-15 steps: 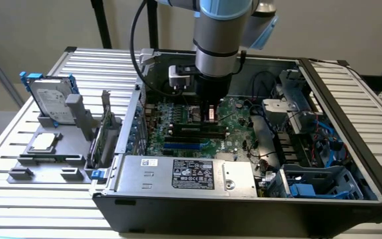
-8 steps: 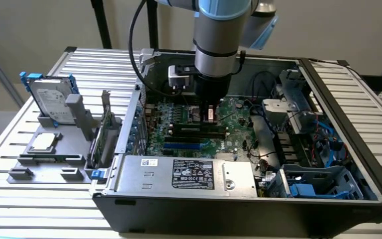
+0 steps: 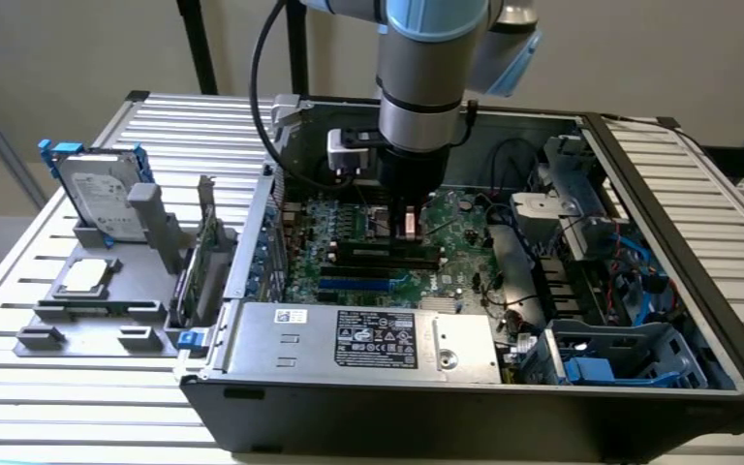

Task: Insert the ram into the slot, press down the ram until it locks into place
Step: 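Insert the ram into the slot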

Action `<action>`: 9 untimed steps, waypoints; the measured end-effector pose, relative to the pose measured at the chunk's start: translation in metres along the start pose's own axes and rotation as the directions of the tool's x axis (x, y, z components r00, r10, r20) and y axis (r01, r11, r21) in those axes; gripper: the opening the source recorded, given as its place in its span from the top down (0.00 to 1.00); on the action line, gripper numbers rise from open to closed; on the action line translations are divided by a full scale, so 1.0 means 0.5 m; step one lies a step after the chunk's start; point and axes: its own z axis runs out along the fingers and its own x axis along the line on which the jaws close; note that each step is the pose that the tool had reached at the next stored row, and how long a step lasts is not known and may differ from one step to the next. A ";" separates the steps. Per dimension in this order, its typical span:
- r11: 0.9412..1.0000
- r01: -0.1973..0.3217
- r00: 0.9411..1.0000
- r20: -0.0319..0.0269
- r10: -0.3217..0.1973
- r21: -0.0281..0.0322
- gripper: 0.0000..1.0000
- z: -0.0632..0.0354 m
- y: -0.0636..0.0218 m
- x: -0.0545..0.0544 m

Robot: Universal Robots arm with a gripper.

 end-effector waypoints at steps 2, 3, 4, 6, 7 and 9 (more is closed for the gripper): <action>1.000 -0.001 1.000 0.000 0.001 0.001 0.86 0.002 0.000 0.000; 1.000 -0.001 1.000 0.000 0.001 0.001 0.86 0.002 0.000 0.000; 1.000 -0.001 1.000 0.000 0.001 0.001 0.86 0.002 0.000 0.000; 1.000 -0.002 1.000 0.000 0.002 0.001 0.86 0.003 0.001 0.000; 1.000 -0.002 1.000 0.000 0.002 0.002 0.86 0.003 0.001 0.000; 1.000 -0.002 1.000 0.000 0.002 0.002 0.86 0.003 0.001 -0.001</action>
